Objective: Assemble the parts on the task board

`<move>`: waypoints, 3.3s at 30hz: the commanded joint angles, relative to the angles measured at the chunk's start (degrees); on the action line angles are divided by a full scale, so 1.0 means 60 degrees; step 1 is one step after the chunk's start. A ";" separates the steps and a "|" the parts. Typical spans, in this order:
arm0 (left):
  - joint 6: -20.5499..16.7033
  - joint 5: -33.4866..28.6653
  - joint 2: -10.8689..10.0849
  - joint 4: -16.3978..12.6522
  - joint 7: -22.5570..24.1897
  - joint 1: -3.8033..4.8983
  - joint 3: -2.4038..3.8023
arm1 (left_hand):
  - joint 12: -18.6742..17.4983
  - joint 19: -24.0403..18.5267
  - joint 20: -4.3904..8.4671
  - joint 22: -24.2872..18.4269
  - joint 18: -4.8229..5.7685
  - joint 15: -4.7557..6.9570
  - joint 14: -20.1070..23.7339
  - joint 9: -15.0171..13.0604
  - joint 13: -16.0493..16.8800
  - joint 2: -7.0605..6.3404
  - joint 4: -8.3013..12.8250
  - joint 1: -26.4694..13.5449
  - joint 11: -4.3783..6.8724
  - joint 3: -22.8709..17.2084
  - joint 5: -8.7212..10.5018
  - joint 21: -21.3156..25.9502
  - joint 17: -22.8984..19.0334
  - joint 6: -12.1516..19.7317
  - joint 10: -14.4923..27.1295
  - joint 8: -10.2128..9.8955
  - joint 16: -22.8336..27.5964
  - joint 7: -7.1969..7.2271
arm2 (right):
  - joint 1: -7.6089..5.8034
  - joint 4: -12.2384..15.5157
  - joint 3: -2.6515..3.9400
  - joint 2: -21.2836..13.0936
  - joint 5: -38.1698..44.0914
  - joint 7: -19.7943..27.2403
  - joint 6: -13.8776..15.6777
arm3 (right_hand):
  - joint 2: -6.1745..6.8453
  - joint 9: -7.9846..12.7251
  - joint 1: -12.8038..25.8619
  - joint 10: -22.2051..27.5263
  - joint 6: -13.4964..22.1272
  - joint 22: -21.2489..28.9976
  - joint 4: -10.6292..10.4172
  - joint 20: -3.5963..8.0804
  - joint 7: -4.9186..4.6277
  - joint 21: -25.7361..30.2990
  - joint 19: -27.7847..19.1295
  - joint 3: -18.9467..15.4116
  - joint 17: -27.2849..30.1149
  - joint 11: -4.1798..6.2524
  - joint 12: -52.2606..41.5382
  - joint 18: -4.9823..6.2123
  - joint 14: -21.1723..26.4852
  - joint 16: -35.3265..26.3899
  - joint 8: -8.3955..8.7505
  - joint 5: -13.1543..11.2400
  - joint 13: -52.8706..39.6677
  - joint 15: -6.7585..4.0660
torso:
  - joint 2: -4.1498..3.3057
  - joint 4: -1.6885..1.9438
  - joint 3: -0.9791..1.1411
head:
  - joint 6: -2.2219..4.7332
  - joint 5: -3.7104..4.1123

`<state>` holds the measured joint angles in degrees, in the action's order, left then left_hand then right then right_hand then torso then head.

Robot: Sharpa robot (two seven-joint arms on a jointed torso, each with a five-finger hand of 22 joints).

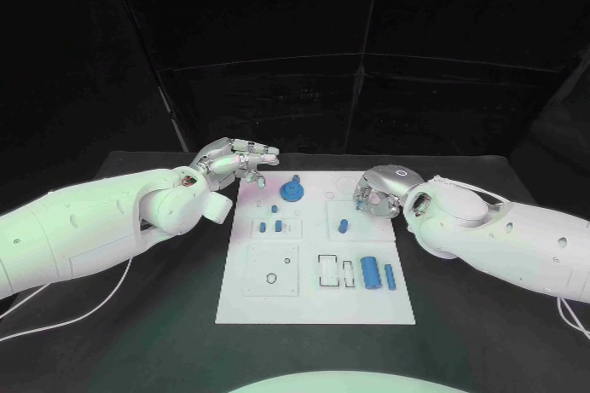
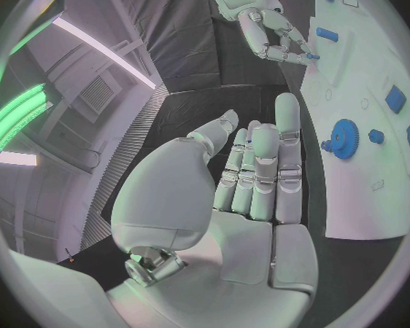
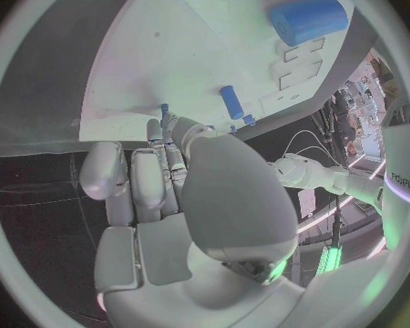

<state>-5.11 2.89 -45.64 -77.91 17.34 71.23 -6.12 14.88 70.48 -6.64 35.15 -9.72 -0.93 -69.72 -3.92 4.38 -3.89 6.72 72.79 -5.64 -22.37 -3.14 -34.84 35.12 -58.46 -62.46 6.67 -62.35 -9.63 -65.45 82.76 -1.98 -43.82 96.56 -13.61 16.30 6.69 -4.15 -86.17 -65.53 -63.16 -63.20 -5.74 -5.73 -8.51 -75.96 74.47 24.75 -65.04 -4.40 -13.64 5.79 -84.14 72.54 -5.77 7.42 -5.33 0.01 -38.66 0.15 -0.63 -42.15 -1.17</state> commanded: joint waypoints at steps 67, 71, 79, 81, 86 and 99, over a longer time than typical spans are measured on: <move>0.0062 -0.0054 -0.0063 0.0189 0.0271 0.0031 0.0010 | 0.0053 -0.0060 0.0008 -0.0037 -0.0121 -0.0017 0.0080 0.0010 0.0006 0.0094 0.0065 0.0126 -0.0050 0.0056 0.0039 0.0074 -0.0028 0.0028 0.0092 0.0040 0.0026 -0.0084 | 0.0803 0.1992 0.0162 0.1080 0.0110 0.0765 0.1490 | 0.0049 -0.0014 0.0244 -0.0147 -0.0163 -0.0221 0.0219 0.0013 0.0011 -0.0176 0.0198 0.0226 -0.0011 0.0020 0.0135 -0.0075 -0.0292 0.0050 0.0070 0.0304 0.0065 -0.0080 | -0.0006 -0.0006 -0.0003 | -0.0299 -0.0946; 0.0147 -0.0053 -0.0028 0.0170 0.0263 0.0031 0.0010 | 0.0068 -0.0056 0.0006 -0.0041 -0.0121 -0.0018 0.0084 0.0005 0.0007 0.0133 0.0072 0.0159 -0.0050 0.0043 0.0038 0.0079 -0.0042 0.0011 0.0093 0.0055 0.0024 -0.0082 | 0.0911 0.1893 0.0003 0.1183 0.0297 0.0819 0.1467 | 0.0049 -0.0014 0.0245 -0.0149 -0.0165 -0.0226 0.0226 0.0013 0.0012 -0.0178 0.0200 0.0230 -0.0018 0.0020 0.0137 -0.0076 -0.0293 0.0056 0.0070 0.0314 0.0066 -0.0080 | -0.0007 0.0016 -0.0013 | -0.0343 -0.0994; 0.0205 -0.0052 0.0034 0.0163 0.0254 0.0031 0.0010 | 0.0077 -0.0055 0.0006 -0.0044 -0.0121 -0.0019 0.0088 0.0003 0.0009 0.0149 0.0072 0.0167 -0.0050 0.0041 0.0039 0.0081 -0.0053 0.0003 0.0091 0.0062 0.0025 -0.0081 | 0.1077 0.1790 -0.0085 0.1267 0.0542 0.0844 0.1292 | 0.0069 -0.0013 0.0263 -0.0147 -0.0163 -0.0214 0.0246 0.0013 0.0007 -0.0174 0.0193 0.0229 -0.0013 0.0016 0.0146 -0.0073 -0.0292 0.0059 0.0075 0.0333 0.0071 -0.0079 | -0.0008 0.0016 -0.0013 | -0.0420 -0.1089; 0.0214 -0.0052 0.0042 0.0152 0.0253 0.0030 0.0010 | 0.0077 -0.0055 0.0006 -0.0044 -0.0121 -0.0019 0.0088 0.0003 0.0009 0.0149 0.0072 0.0167 -0.0050 0.0041 0.0039 0.0081 -0.0053 0.0003 0.0091 0.0062 0.0025 -0.0081 | 0.1114 0.1765 -0.0091 0.1276 0.0584 0.0846 0.1248 | 0.0077 -0.0012 0.0291 -0.0145 -0.0161 -0.0209 0.0243 0.0012 0.0002 -0.0172 0.0189 0.0222 -0.0005 0.0010 0.0152 -0.0073 -0.0291 0.0056 0.0079 0.0331 0.0075 -0.0076 | -0.0007 0.0007 -0.0015 | -0.0433 -0.1112; 0.0227 -0.0052 0.0059 0.0137 0.0253 0.0030 0.0010 | 0.0079 -0.0055 0.0005 -0.0044 -0.0120 -0.0019 0.0094 0.0002 0.0009 0.0152 0.0071 0.0168 -0.0050 0.0042 0.0040 0.0082 -0.0068 0.0000 0.0090 0.0065 0.0031 -0.0080 | 0.1212 0.1715 -0.0098 0.1299 0.0676 0.0851 0.1171 | 0.0082 -0.0009 0.0347 -0.0139 -0.0152 -0.0199 0.0236 0.0008 -0.0003 -0.0167 0.0182 0.0211 0.0009 0.0004 0.0166 -0.0071 -0.0288 0.0053 0.0089 0.0309 0.0082 -0.0069 | -0.0009 0.0015 -0.0014 | -0.0454 -0.1140; 0.0247 -0.0052 0.0098 0.0172 0.0258 0.0028 0.0010 | 0.0082 -0.0056 0.0005 -0.0046 -0.0120 -0.0020 0.0099 0.0002 0.0009 0.0149 0.0071 0.0166 -0.0052 0.0048 0.0041 0.0084 -0.0080 0.0000 0.0093 0.0067 0.0035 -0.0081 | 0.1297 0.1635 -0.0102 0.1380 0.0792 0.0868 0.1051 | 0.0093 -0.0008 0.0403 -0.0141 -0.0153 -0.0198 0.0229 0.0003 -0.0002 -0.0167 0.0179 0.0194 0.0015 0.0002 0.0175 -0.0071 -0.0286 0.0055 0.0094 0.0282 0.0088 -0.0066 | -0.0006 -0.0004 -0.0006 | -0.0490 -0.1211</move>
<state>-4.40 2.84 -45.16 -76.86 17.69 71.30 -6.11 15.09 70.48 -6.63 34.96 -9.68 -1.13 -69.52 -3.93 4.37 -3.20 6.88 73.49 -5.85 -22.21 -3.14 -34.62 34.69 -58.25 -62.25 6.90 -62.35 -9.83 -57.62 92.54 -2.60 -35.64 100.46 -8.94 23.18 7.14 -4.15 -84.36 -66.13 -63.76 -64.43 -4.47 -5.72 -8.31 -76.94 75.25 26.00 -65.01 -4.20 -12.79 5.78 -83.93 72.55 -5.54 9.19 -4.88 -0.21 -38.70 0.19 -0.70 -45.02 -8.37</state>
